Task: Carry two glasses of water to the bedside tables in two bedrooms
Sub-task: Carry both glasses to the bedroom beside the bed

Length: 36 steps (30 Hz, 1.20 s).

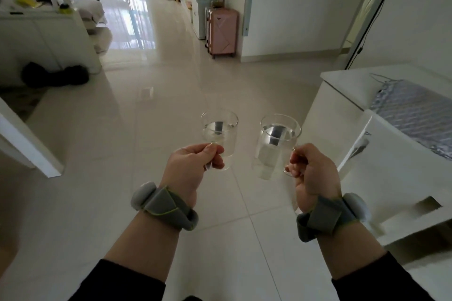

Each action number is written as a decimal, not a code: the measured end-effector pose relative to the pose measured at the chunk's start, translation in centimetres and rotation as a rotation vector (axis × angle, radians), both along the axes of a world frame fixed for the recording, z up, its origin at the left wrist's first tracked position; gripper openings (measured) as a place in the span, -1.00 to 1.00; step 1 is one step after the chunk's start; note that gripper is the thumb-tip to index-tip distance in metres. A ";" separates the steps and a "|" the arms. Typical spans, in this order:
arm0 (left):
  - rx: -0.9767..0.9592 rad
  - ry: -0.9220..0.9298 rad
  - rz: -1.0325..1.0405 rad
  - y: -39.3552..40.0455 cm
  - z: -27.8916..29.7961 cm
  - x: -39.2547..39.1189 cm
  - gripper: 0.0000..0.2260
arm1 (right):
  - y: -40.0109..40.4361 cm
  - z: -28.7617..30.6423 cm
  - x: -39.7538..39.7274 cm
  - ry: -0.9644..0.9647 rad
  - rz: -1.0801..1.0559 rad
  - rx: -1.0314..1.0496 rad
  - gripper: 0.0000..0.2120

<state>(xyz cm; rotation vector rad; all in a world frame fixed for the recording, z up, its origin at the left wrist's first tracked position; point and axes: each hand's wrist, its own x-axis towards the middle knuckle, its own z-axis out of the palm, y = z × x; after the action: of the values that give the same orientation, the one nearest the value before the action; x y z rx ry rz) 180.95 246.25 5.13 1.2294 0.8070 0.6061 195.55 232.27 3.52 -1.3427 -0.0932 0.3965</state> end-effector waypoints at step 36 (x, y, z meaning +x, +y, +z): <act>0.044 0.025 -0.185 45.6 1.4 52.1 -0.81 | 43.9 0.1 50.9 -0.004 -0.116 -0.013 -0.72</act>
<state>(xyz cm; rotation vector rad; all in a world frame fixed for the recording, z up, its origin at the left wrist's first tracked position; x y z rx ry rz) 233.06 291.86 6.51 1.3377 0.6943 0.4609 246.40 276.15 3.66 -1.3551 -0.0164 0.2970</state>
